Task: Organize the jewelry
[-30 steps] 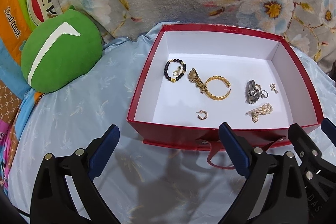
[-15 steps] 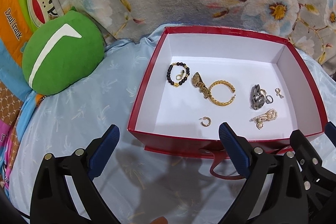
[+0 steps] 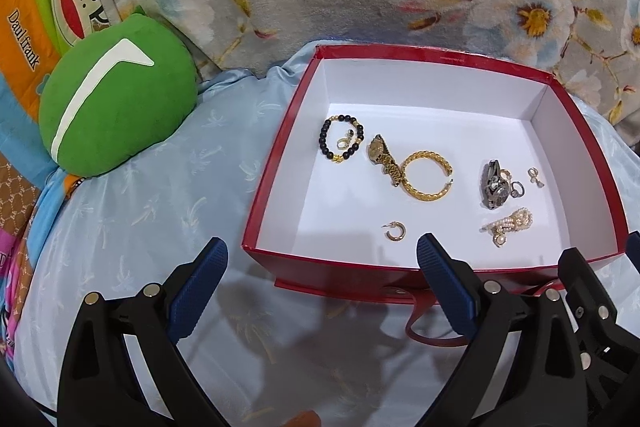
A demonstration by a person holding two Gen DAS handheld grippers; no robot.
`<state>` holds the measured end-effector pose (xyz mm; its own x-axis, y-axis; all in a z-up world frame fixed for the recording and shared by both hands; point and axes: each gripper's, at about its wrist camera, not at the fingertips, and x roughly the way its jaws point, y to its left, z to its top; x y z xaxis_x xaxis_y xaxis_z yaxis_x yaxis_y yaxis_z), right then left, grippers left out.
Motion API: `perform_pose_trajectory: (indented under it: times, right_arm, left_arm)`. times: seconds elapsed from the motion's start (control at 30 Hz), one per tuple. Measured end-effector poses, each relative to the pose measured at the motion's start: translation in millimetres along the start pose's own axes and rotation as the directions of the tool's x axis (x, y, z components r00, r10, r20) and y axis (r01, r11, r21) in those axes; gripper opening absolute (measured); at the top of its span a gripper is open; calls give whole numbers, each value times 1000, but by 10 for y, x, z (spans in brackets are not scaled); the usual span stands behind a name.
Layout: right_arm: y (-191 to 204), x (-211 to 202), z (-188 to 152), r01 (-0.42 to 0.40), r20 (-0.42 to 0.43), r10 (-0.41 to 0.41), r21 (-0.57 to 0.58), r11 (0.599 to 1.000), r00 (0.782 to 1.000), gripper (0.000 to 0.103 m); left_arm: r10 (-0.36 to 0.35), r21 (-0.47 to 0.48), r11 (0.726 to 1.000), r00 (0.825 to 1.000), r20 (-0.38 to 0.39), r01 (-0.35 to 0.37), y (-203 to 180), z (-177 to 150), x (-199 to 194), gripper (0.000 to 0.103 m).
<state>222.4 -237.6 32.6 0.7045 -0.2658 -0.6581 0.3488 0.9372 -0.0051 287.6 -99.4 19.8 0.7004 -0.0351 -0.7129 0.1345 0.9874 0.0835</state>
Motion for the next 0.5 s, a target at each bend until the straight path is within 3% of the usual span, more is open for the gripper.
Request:
perform_pose_trajectory:
  times: [0.23, 0.5]
  right_arm:
    - [22, 1, -12, -19, 11, 19, 15, 1000, 1000, 86]
    - [-9, 8, -33, -10, 12, 10, 19, 1000, 1000, 86]
  left_arm:
    - [31, -3, 1000, 999, 18, -31, 34, 18, -38, 93]
    - [19, 3, 1000, 1000, 15, -20, 11, -4, -30, 93]
